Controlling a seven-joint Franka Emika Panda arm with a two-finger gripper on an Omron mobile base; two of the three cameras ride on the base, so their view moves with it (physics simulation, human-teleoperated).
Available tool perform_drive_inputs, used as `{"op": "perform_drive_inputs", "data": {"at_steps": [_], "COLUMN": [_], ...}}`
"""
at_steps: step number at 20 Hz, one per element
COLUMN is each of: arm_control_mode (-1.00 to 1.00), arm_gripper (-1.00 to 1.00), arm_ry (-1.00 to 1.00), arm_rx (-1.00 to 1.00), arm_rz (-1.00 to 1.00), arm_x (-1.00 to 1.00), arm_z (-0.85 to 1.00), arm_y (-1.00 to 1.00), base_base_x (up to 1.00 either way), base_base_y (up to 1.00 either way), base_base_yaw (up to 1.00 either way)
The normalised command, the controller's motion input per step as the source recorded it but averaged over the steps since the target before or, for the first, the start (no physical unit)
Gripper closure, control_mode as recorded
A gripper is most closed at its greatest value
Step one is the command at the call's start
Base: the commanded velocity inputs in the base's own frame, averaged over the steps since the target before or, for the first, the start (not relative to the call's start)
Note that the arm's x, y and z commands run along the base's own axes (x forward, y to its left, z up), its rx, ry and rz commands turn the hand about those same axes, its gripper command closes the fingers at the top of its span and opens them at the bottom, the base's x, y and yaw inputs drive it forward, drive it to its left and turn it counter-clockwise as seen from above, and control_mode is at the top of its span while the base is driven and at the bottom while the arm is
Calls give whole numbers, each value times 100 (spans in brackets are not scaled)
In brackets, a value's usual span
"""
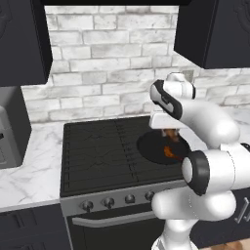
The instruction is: Take the chicken drumsticks from the pan and place one on each plate on the dining counter.
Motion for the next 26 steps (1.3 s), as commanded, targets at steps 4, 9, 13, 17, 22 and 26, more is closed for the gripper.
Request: {"op": "perform_drive_inputs", "data": {"at_steps": [4, 9, 13, 17, 22, 26], "arm_control_mode": [-100, -100, 100, 100, 100, 100], "arm_gripper": [100, 100, 100, 100, 100, 100], "arm_ry": [21, 17, 0, 0, 0, 0], "arm_rx": [0, -2, 0, 0, 0, 0], "arm_rz": [-19, -7, 0, 0, 0, 0], "arm_x": [-58, -25, 0, 0, 0, 0], "arm_z": [17, 5, 0, 0, 0, 0], "arm_y": [0, 0, 0, 0, 0, 0], "base_base_x": [0, 0, -3, -54, -65, -38], "base_base_y": [0, 0, 0, 0, -2, -1], "base_base_yaw": [0, 0, 0, 3, 50, 100]}}
